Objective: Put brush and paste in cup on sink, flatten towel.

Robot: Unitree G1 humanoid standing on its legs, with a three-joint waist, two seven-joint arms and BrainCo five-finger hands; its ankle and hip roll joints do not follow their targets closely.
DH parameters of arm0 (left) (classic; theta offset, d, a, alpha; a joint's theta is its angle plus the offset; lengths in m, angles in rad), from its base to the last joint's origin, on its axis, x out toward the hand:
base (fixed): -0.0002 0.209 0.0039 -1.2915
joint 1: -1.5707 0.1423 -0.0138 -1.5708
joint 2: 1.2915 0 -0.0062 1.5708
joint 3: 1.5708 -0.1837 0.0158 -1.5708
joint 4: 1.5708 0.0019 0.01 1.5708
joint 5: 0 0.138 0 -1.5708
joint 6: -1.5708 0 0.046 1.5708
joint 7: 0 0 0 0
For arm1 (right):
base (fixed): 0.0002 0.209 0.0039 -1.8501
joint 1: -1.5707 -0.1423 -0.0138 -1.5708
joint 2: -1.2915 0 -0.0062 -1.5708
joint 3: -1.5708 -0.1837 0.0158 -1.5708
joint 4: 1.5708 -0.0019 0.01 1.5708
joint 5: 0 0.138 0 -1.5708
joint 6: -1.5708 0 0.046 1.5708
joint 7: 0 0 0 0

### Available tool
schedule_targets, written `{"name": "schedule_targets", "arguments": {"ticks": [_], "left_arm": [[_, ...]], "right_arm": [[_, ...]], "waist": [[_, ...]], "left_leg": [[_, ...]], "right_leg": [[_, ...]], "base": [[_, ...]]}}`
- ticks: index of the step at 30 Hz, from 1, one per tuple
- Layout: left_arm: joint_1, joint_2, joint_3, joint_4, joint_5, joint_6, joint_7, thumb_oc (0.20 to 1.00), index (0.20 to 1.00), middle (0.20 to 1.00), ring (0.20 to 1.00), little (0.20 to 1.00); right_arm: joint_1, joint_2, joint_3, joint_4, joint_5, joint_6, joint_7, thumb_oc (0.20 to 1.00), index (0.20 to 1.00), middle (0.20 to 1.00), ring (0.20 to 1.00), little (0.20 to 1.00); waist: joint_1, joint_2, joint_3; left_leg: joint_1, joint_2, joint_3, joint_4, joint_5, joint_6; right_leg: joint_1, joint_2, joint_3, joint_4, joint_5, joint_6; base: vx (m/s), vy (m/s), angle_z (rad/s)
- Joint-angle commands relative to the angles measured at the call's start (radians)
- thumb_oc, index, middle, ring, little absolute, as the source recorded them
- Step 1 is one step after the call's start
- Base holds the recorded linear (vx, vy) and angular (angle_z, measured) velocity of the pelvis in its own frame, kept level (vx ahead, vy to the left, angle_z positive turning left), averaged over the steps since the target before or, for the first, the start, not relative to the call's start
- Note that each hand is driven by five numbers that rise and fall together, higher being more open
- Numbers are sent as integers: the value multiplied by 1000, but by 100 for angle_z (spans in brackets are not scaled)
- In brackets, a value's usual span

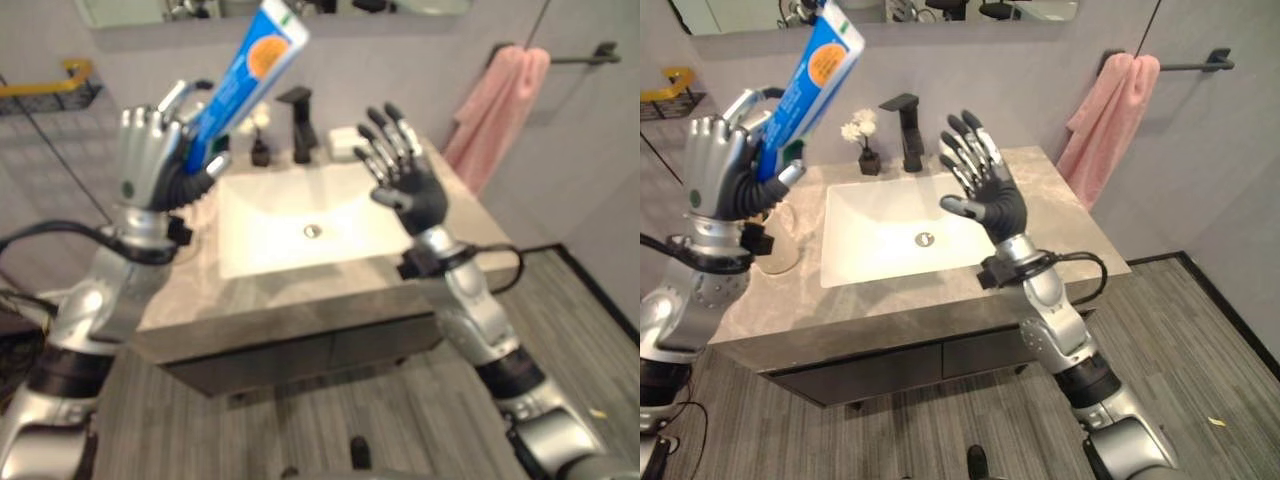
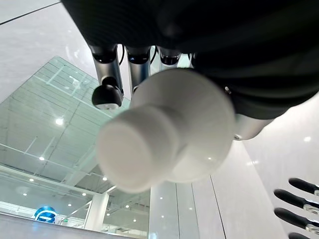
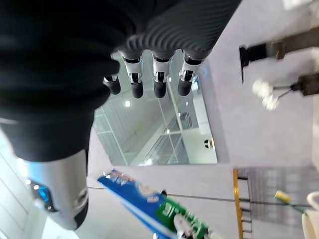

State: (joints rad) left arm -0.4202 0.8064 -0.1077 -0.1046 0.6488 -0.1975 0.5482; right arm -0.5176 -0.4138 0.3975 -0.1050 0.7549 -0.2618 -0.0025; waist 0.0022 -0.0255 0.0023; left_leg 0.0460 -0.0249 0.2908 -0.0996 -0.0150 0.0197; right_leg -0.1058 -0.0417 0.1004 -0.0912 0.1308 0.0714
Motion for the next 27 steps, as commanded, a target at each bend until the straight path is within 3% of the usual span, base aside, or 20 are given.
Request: {"name": "schedule_targets", "arguments": {"ticks": [1, 9, 27], "left_arm": [[-149, 32, -25, 9, 13, 28, 81, 200, 200, 200, 200, 200], [-148, 56, -40, 11, 18, 41, 86, 200, 200, 200, 200, 200], [-162, 52, -94, -15, 16, 30, 74, 200, 200, 200, 200, 200]], "right_arm": [[-122, 57, -2, -18, 113, -17, 9, 1000, 1000, 1000, 1000, 1000], [-205, 15, 64, -33, 210, 13, 40, 1000, 1000, 1000, 1000, 1000], [-350, 18, 140, 91, 206, 52, 7, 1000, 1000, 1000, 1000, 1000]], "waist": [[11, -42, -6], [14, -56, -5], [23, -62, -10]], "left_leg": [[12, -2, -57, 12, -70, 29], [4, 2, -46, 12, -69, 26], [2, 6, -63, 12, -68, 23]], "right_leg": [[40, -58, -12, 4, -27, 71], [29, -55, -6, 4, -23, 71], [36, -53, -20, 4, -27, 63]], "base": [[0, 0, 0], [0, 0, 0], [0, 0, 0]]}}
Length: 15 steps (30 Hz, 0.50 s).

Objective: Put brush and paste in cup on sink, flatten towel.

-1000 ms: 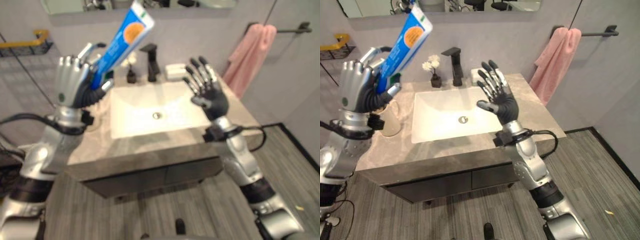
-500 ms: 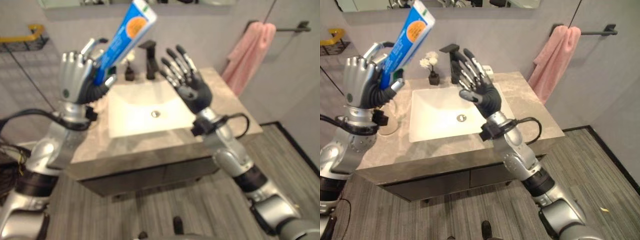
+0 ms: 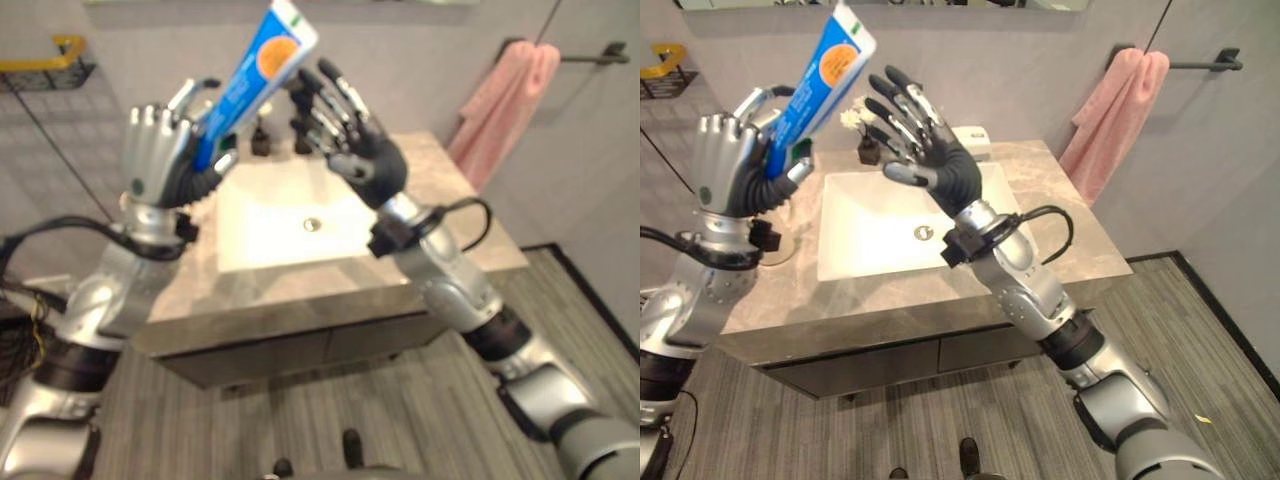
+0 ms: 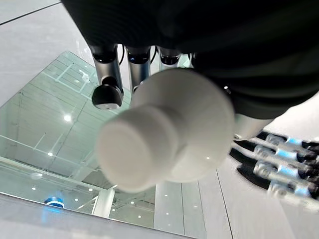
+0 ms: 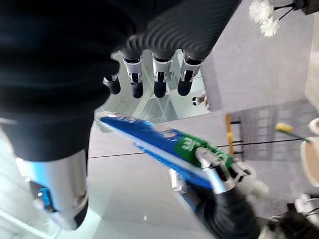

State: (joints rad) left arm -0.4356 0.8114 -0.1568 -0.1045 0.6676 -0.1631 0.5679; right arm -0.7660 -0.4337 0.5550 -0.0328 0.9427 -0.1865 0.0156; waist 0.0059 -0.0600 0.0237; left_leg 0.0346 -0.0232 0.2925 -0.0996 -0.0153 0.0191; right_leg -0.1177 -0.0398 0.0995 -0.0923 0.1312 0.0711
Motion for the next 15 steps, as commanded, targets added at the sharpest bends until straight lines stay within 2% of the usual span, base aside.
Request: {"name": "schedule_targets", "arguments": {"ticks": [1, 15], "left_arm": [[-148, 48, -51, -17, -2, -5, 53, 200, 200, 200, 200, 200], [-161, 75, -119, 11, -13, -41, 13, 200, 200, 200, 200, 200]], "right_arm": [[-108, 37, -16, 24, 21, -24, -11, 1000, 1000, 1000, 1000, 1000], [-189, 13, 2, 83, -4, -26, 3, 1000, 1000, 1000, 1000, 1000]], "waist": [[20, -27, -32], [20, -26, -33]], "left_leg": [[12, 4, -66, 12, -68, 24], [7, 3, -75, 12, -67, 24]], "right_leg": [[48, -54, -19, 5, -28, 63], [45, -56, -28, 5, -28, 63]], "base": [[0, 0, 0], [0, 0, 0]]}}
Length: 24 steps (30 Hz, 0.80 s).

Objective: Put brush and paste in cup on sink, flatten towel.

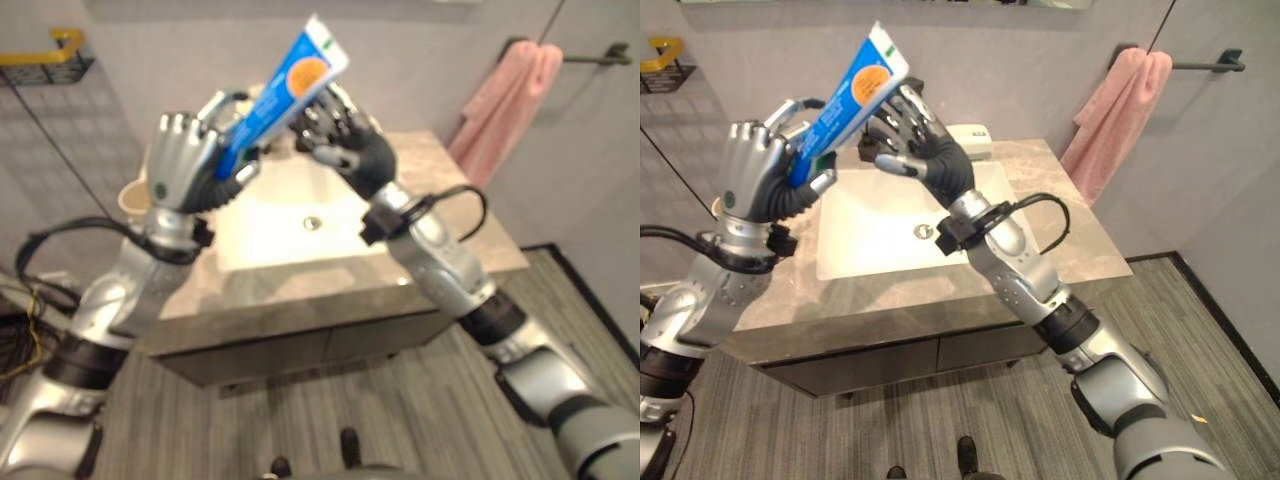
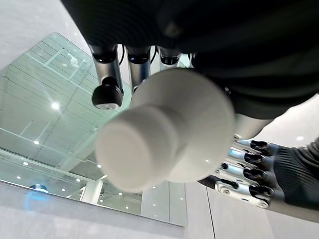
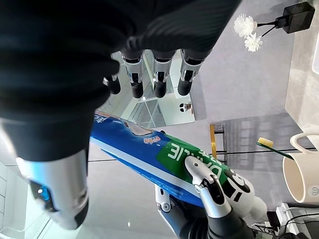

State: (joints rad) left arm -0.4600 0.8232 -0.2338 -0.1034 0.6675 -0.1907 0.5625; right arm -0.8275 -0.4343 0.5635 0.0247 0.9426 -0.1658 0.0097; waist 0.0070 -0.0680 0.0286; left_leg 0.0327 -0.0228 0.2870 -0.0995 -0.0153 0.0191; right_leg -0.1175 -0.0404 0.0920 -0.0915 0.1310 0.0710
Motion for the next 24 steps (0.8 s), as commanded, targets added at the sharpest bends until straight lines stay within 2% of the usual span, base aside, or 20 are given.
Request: {"name": "schedule_targets", "arguments": {"ticks": [1, 8, 24], "left_arm": [[-137, 69, -46, 14, -14, -16, 14, 200, 200, 200, 200, 200], [-132, 97, -62, 28, -29, -27, -8, 200, 200, 200, 200, 200], [-166, 97, -122, 34, -29, -36, -30, 200, 200, 200, 200, 200]], "right_arm": [[-132, 12, -5, 31, -9, -44, 6, 1000, 1000, 1000, 1000, 1000], [-161, 31, 8, 80, -7, -37, -8, 1000, 1000, 1000, 1000, 1000], [-214, 73, 38, 129, 8, -29, -11, 1000, 1000, 1000, 1000, 1000]], "waist": [[19, -19, -38], [24, -21, -40], [28, -28, -38]], "left_leg": [[8, 3, -70, 12, -67, 24], [8, 4, -71, 12, -65, 22], [5, 5, -78, 12, -64, 23]], "right_leg": [[44, -55, -20, 4, -28, 63], [45, -54, -21, 4, -27, 60], [45, -51, -24, 4, -28, 57]], "base": [[0, 0, 0], [0, 0, 0], [0, 0, 0]]}}
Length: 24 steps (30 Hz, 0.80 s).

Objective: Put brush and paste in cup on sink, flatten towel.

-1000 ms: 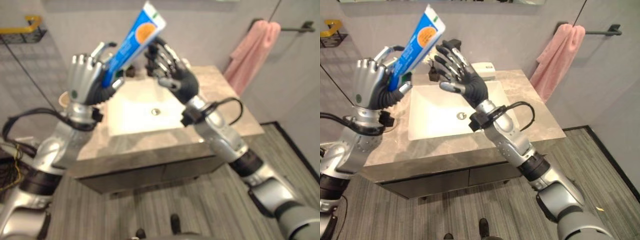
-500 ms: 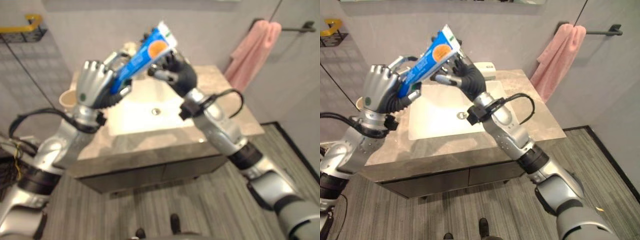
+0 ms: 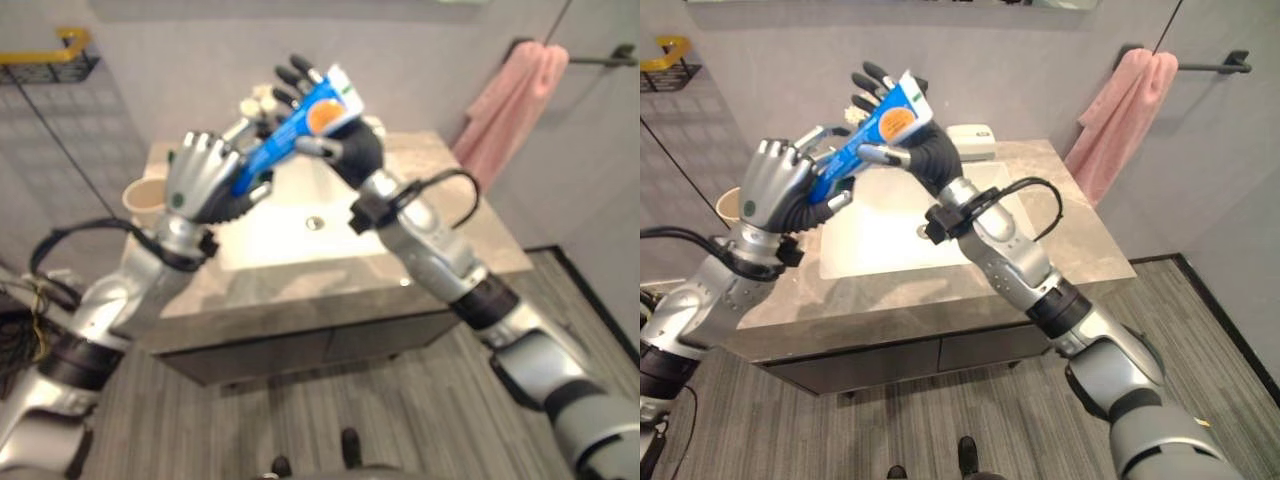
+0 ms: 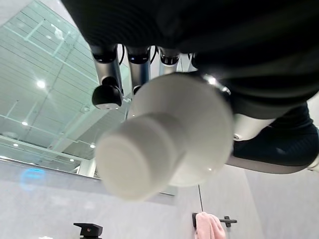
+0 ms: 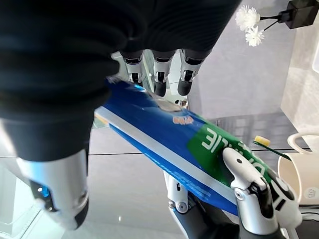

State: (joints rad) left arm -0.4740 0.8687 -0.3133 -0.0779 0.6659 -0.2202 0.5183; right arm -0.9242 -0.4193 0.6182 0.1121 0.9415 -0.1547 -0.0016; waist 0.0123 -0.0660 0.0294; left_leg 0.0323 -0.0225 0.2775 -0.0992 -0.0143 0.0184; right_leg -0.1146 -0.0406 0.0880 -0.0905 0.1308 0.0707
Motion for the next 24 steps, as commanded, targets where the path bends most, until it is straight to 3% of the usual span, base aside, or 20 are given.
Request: {"name": "schedule_targets", "arguments": {"ticks": [1, 3, 4, 5, 22, 24], "left_arm": [[-156, 51, -48, 10, -27, -6, 12, 200, 200, 200, 200, 200], [-158, 51, -57, 8, -24, -9, 7, 200, 200, 200, 200, 200], [-158, 51, -58, 8, -24, -9, 6, 200, 200, 200, 200, 200], [-154, 54, -57, 0, -26, -14, -1, 200, 200, 200, 200, 200], [-121, 31, -37, -21, -53, -23, -5, 200, 200, 200, 200, 200], [-118, 28, -27, -12, -53, -16, 3, 567, 567, 567, 567, 567]], "right_arm": [[-117, 60, -15, 41, 7, -39, 0, 1000, 1000, 1000, 1000, 1000], [-121, 60, -12, 44, 4, -38, 1, 1000, 1000, 1000, 1000, 1000], [-121, 60, -13, 44, 4, -38, 2, 319, 319, 319, 319, 319], [-119, 54, -15, 41, -2, -40, -2, 200, 200, 200, 200, 200], [-79, 41, -39, 15, -75, -43, -31, 200, 200, 200, 200, 200], [-72, 46, -46, 18, -75, -43, -40, 200, 200, 200, 200, 200]], "waist": [[22, -30, -38], [23, -31, -38], [23, -31, -37], [23, -32, -38], [24, -24, -37], [26, -24, -38]], "left_leg": [[5, 5, -68, 12, -65, 23], [5, 5, -68, 12, -65, 23], [5, 5, -68, 12, -65, 23], [3, 6, -68, 12, -64, 23], [2, 7, -73, 12, -63, 22], [-1, 7, -74, 12, -56, 20]], "right_leg": [[42, -50, -20, 3, -28, 57], [43, -50, -20, 3, -28, 57], [43, -50, -20, 3, -28, 57], [40, -49, -18, 3, -28, 57], [40, -50, -18, 3, -32, 52], [39, -49, -21, 3, -28, 49]], "base": [[0, 0, 0], [0, 0, 0], [0, 0, 0], [0, 0, 0], [0, 0, 0], [-14, -23, 1]]}}
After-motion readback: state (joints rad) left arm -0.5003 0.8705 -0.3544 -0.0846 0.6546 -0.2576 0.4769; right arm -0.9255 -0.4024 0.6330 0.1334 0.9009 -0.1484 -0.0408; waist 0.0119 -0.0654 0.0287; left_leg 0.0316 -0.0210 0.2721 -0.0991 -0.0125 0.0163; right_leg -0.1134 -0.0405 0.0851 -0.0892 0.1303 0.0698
